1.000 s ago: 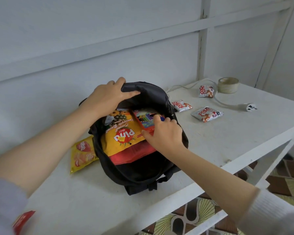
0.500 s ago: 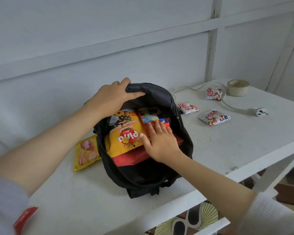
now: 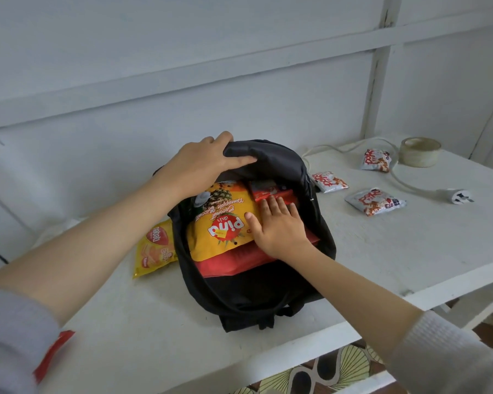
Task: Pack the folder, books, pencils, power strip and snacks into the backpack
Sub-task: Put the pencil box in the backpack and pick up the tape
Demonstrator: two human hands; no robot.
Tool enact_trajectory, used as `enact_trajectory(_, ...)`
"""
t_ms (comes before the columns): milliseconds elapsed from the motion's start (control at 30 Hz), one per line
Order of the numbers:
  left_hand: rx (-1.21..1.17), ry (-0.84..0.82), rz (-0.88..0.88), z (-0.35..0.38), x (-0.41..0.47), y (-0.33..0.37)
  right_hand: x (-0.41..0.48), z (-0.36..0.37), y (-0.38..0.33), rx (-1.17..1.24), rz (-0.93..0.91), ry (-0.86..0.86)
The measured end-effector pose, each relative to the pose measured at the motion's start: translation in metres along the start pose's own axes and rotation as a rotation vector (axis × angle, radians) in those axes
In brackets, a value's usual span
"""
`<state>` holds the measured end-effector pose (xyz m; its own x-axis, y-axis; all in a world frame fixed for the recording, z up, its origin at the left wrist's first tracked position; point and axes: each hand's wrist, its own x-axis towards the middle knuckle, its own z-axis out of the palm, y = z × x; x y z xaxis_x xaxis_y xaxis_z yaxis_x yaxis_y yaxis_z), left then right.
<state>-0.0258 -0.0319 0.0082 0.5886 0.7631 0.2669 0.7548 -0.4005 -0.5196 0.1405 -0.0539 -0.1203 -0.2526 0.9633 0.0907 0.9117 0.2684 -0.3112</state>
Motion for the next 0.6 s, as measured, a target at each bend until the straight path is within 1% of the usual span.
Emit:
enact_trajectory(133, -0.034, 0.006, 0.000, 0.001, -0.002, 0.001, 0.009, -0.001, 0.009, -0.026, -0.030, -0.009)
enact_trajectory(267, -0.055, 0.000, -0.003, 0.002, -0.005, 0.005, -0.012, -0.010, 0.008, 0.021, -0.102, -0.009)
enact_trajectory(300, -0.077, -0.005, 0.004, 0.003, -0.007, 0.008, -0.021, -0.015, 0.007, 0.052, -0.127, 0.012)
enact_trajectory(400, -0.191, 0.012, 0.060, 0.007, -0.015, 0.015, -0.048, -0.037, 0.012, 0.166, -0.163, 0.180)
enact_trajectory(467, -0.254, 0.028, 0.083, 0.011, -0.022, 0.024, -0.062, -0.054, 0.022, 0.225, -0.123, 0.243)
enact_trajectory(567, -0.375, -0.039, 0.082, 0.010, -0.031, 0.051, -0.073, -0.074, 0.051, 0.348, -0.040, 0.337)
enact_trajectory(600, -0.419, -0.031, 0.081, 0.005, -0.032, 0.063, -0.074, -0.080, 0.063, 0.374, -0.005, 0.375)
